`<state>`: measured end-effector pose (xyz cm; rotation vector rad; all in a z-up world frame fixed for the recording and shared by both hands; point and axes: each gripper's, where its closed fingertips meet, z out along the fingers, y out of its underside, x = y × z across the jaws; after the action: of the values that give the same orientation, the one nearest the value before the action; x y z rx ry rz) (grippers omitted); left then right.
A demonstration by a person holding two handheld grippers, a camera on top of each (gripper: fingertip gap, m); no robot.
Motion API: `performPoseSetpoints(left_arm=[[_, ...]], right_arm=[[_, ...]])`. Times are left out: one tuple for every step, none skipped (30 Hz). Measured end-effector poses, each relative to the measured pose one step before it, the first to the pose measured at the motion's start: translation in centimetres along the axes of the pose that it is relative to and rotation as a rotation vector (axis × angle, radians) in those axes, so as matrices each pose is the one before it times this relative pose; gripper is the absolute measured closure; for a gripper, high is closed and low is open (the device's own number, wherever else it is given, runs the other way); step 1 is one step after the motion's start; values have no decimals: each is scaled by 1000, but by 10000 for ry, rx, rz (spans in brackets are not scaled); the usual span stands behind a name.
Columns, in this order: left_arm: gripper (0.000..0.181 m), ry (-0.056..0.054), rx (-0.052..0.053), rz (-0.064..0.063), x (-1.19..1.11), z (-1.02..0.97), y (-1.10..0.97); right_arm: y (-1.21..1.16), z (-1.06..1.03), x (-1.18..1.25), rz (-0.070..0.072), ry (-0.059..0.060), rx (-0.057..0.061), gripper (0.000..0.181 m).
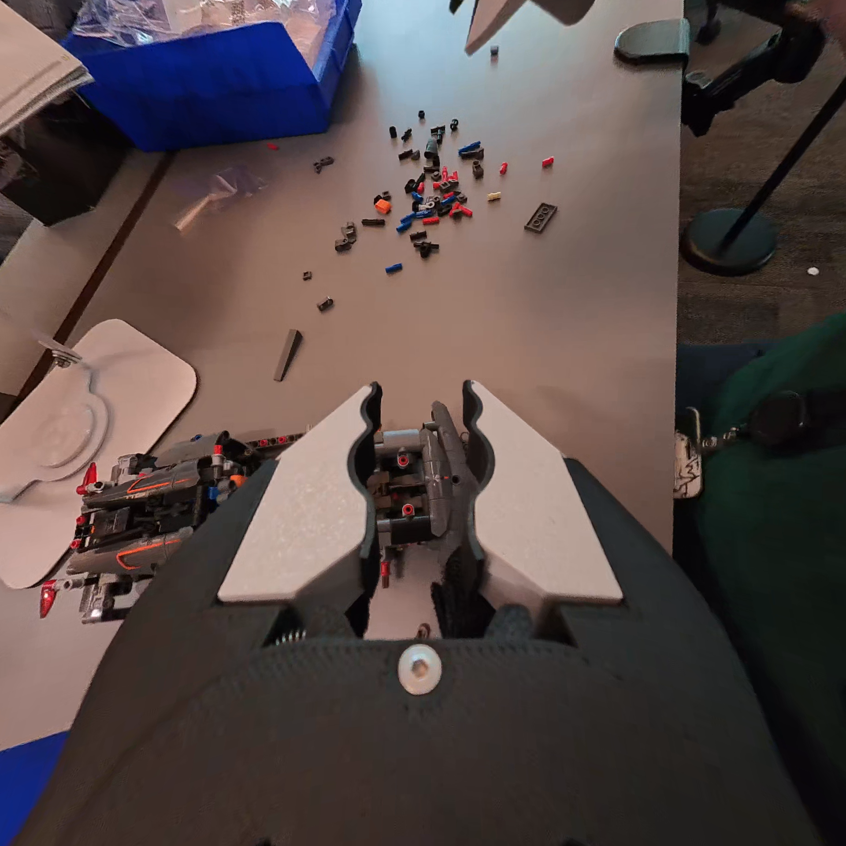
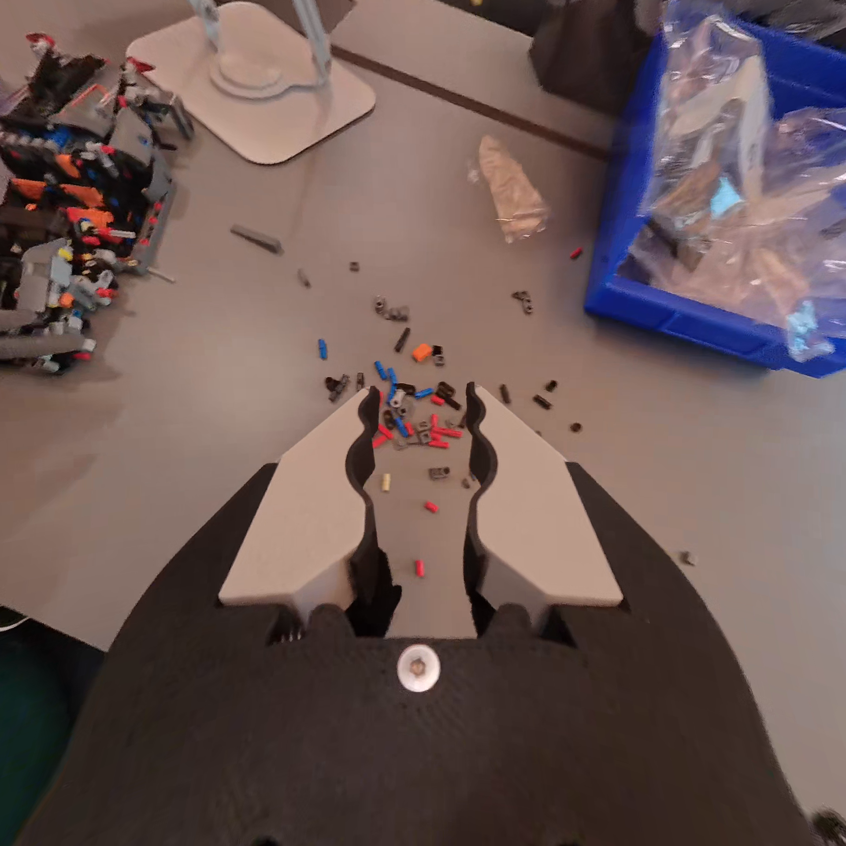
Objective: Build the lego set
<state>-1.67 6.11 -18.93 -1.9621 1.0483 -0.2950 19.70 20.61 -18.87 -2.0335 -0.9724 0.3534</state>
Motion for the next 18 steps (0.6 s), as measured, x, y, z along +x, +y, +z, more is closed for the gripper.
performPoseSetpoints(left_arm=[[147, -298, -151, 120, -147, -349, 331], [147, -526, -207, 90, -603, -721, 443], [148, -486, -181, 19, -721, -1063, 506], [149, -383, -141, -70, -802, -1379, 570], [149, -524, -181, -158, -1271, -1668, 750], [148, -694, -201, -198, -1749, -1872, 910], [148, -636, -218, -209, -1876, -1933, 1057], [148, -605, -266, -244, -2005, -1880, 1222], [147, -585, -443, -259, -2086, -1684, 1562], [146, -454, -677, -308, -1953, -1344, 1968], [144, -488, -760, -258, -1931, -1035, 2134], [144, -472, -661, -173, -1799, -667, 2019], [143, -218, -579, -151, -1313, -219, 1873], [143, -8, -516, -97, -836, 193, 1635], [145, 72, -407, -12, -562, 499, 1332], [146, 222, -321, 50, -172, 729, 1006], [146, 264, -321, 144, 96, 833, 769], [148, -10, -401, 215, -228, 871, 698]], right_arm=[[73, 479, -934, -166, -299, 43, 143], [64, 479, -783, -189, -205, 46, 143], [89, 542, -774, -181, -215, 36, 143], [82, 618, -937, -178, -329, 32, 144], [140, 654, -961, -202, -357, -20, 143], [-6, 556, -486, -206, -55, 41, 144], [-170, 441, -324, -199, 11, 158, 146], [-204, 424, -486, -109, -177, 162, 148], [-194, 428, -458, -3, -227, 134, 147], [-325, 318, -148, -3, -44, 216, 148], [-409, 181, -52, -47, 12, 278, 149], [-282, 167, -146, -29, -83, 163, 151], [-150, 205, -111, 8, -91, 63, 150], [-112, 208, -27, 22, -34, 36, 150], [-98, 200, -90, 4, -49, 46, 150], [-46, 179, -178, -4, -89, 26, 150], [4, 177, -195, -3, -82, -2, 150], [75, 184, -188, -9, -60, -33, 150]])
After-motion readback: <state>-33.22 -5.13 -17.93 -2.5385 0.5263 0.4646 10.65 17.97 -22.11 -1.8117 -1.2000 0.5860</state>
